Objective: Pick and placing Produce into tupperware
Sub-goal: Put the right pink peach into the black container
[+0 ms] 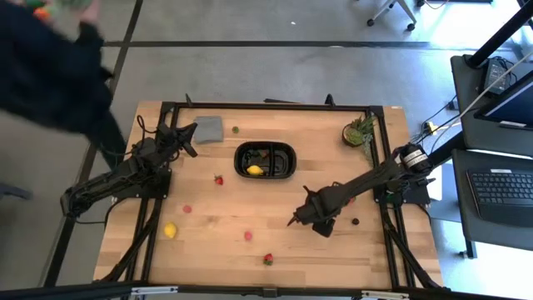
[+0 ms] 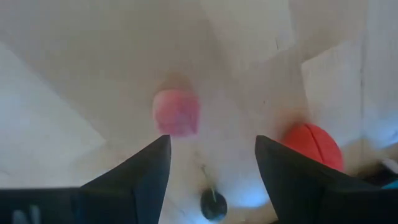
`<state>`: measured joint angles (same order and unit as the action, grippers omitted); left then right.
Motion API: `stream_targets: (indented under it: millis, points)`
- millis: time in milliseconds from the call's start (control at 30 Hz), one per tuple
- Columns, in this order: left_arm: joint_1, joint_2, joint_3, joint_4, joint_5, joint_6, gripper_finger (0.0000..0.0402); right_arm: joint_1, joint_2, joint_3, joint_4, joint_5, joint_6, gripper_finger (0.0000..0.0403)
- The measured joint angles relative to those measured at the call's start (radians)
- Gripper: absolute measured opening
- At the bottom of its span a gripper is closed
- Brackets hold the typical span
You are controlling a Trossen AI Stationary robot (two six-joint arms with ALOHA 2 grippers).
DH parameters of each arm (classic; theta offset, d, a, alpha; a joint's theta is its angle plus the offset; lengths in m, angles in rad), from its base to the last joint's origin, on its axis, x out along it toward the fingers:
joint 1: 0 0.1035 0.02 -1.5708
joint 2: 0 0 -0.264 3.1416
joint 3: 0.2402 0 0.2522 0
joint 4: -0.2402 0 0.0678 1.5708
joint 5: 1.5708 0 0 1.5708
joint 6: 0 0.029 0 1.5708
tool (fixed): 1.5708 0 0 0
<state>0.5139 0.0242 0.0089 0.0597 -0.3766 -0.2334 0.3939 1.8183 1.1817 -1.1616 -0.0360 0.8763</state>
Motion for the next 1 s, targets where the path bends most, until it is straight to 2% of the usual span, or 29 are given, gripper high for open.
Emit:
stream_targets:
  millis: [600,1000]
  points:
    - [0.0,0.0,0.0,0.0,0.0,-0.001,0.0,0.0,0.001,-0.042,0.179,-0.001,0.002,0.0236]
    - [0.0,0.0,0.0,0.0,0.0,0.0,0.0,0.0,0.003,-0.042,0.18,-0.001,-0.014,0.0236]
